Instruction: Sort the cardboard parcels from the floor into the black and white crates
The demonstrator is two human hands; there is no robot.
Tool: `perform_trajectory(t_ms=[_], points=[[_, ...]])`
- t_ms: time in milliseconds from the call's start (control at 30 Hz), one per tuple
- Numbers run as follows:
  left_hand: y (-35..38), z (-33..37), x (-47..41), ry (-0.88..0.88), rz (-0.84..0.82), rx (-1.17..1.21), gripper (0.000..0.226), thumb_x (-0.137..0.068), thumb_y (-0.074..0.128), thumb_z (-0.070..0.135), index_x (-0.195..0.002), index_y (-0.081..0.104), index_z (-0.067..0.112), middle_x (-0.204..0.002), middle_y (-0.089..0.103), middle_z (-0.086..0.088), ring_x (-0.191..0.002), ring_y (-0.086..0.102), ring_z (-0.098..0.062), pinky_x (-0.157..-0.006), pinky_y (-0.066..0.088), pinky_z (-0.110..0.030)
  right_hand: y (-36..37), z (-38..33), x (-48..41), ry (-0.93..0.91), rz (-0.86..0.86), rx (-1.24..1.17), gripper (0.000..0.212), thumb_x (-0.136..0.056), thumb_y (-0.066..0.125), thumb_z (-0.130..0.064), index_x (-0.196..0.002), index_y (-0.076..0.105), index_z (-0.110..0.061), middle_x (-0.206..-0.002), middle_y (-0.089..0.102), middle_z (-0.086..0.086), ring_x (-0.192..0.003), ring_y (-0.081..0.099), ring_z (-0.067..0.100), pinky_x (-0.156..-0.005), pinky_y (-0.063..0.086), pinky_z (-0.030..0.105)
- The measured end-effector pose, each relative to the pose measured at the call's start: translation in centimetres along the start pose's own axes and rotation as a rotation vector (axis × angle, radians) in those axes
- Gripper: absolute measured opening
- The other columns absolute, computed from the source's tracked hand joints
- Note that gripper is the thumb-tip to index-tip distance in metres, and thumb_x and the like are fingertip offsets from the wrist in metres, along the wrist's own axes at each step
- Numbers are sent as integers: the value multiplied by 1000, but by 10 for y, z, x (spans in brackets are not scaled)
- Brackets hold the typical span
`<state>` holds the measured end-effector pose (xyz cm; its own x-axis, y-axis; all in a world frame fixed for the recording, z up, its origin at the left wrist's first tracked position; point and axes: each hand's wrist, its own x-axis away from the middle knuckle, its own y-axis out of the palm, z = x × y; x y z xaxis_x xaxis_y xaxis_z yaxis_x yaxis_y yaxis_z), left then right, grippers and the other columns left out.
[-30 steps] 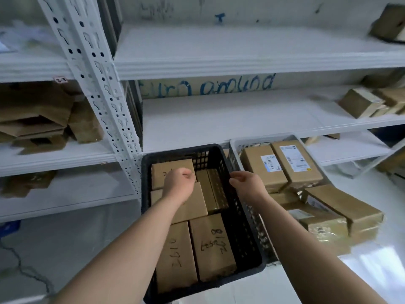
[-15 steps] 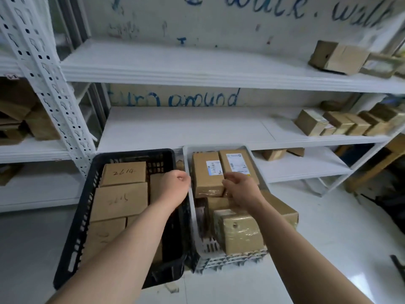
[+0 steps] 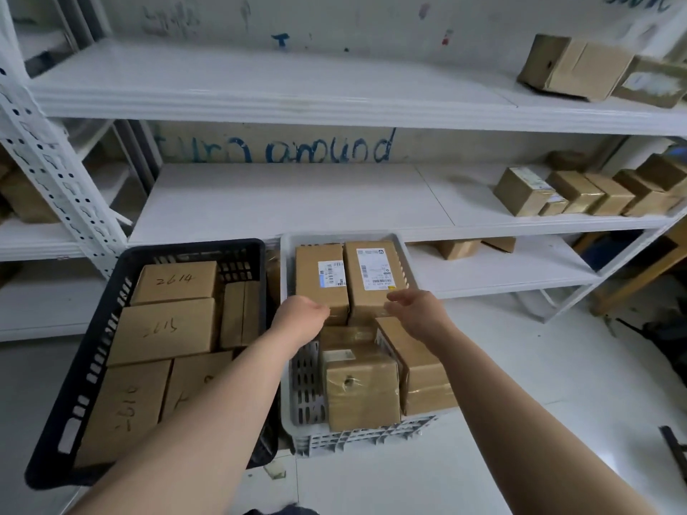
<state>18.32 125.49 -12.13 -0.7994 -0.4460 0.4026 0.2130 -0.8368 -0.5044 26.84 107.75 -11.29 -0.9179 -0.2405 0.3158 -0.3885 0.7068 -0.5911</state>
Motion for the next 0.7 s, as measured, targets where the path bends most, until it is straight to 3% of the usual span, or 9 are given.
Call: perform_trajectory(t_ms=[67,200,300,400,467,567,633,700], points=[[6,-2,-11,-89,-61,-22,18,-95,53,26,-94,62,11,-79,58,-5,-71,56,-18,-60,45,-26,4,5,-9,35,-38,42,31,-92,63,-19,-121,68,-12,-121,66,5,-112,59,20,-98,46,32],[18,-12,-25,-284,-201,-30,31,-92,59,32,-115,58,11,-83,54,-5,-73,55,-20,-64,49,-29,13,13,-19,115,-162,112,17,-90,63,-18,-101,72,-7,-77,63,2,-67,55,13,-65,47,25],[26,-18,-31,-383,-263,-73,44,-94,60,33,-129,52,8,-108,62,-13,-93,64,-30,-73,53,-36,22,18,-27,198,-283,231,28,-93,60,-24,-103,69,1,-92,67,14,-76,58,21,-71,51,32],[36,-23,-33,-465,-304,-82,53,-94,61,31,-138,45,5,-133,55,-21,-107,63,-37,-82,57,-43,28,16,-31,229,-351,266,31,-93,57,-23,-112,65,1,-99,64,15,-83,56,24,-77,51,35],[42,-25,-33,-538,-320,-18,51,-94,63,26,-136,47,1,-131,56,-23,-109,62,-38,-86,56,-45,30,14,-33,224,-403,314,30,-96,53,-22,-113,63,1,-98,61,13,-84,55,23,-68,47,27],[47,-26,-32,-554,-299,46,21,-94,62,16,-110,59,1,-99,66,-17,-88,66,-30,-81,55,-41,31,13,-36,229,-467,330,25,-94,53,-20,-103,64,1,-93,60,13,-81,56,23,-59,44,26],[45,-26,-32,-511,-246,35,12,-91,65,14,-97,62,3,-91,67,-15,-82,66,-29,-74,58,-41,30,12,-39,206,-491,298,15,-91,51,-12,-87,62,-2,-86,58,14,-81,56,26,-63,47,32],[42,-28,-31,-479,-179,60,19,-86,71,15,-100,66,3,-97,70,-16,-87,68,-31,-69,59,-39,27,13,-41,201,-499,325,13,-91,51,-8,-96,63,-4,-97,63,17,-91,61,28,-77,50,34]])
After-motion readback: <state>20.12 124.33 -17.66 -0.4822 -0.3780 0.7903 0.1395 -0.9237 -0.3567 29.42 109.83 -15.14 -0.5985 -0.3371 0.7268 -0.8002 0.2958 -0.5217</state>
